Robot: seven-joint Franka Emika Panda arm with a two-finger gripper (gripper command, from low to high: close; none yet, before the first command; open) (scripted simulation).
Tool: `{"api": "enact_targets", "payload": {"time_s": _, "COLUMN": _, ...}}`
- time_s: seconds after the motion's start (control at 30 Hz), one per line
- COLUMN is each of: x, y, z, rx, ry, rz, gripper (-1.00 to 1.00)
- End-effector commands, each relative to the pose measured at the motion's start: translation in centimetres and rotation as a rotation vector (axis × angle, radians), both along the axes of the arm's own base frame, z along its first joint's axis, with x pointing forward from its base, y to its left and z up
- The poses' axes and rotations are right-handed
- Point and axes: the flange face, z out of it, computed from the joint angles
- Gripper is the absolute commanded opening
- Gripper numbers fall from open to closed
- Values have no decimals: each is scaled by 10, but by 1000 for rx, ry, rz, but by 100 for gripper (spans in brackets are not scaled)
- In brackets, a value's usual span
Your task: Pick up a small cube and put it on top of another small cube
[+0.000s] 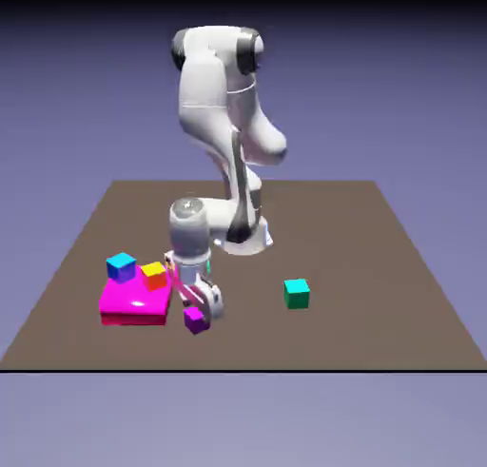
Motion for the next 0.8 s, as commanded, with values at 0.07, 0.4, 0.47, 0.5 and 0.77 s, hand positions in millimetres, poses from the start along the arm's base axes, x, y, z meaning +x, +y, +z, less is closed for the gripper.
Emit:
{"api": "enact_targets", "payload": {"time_s": 0.07, "x": 1, "y": 0, "z": 11, "rx": 1, "ry": 0, "rz": -1, "gripper": -100}}
{"api": "enact_targets", "payload": {"time_s": 0.4, "x": -13, "y": 118, "z": 101, "rx": 22, "ry": -9, "rz": 281, "gripper": -100}}
{"api": "enact_targets", "payload": {"time_s": 0.47, "x": -30, "y": 163, "z": 111, "rx": 23, "ry": -8, "rz": 402, "gripper": -100}}
{"api": "enact_targets", "payload": {"time_s": 0.5, "x": -41, "y": 183, "z": 115, "rx": 22, "ry": -7, "rz": 462, "gripper": -100}}
{"api": "enact_targets", "payload": {"time_s": 0.77, "x": -93, "y": 252, "z": 111, "rx": -5, "ry": 0, "rz": 704, "gripper": -100}}
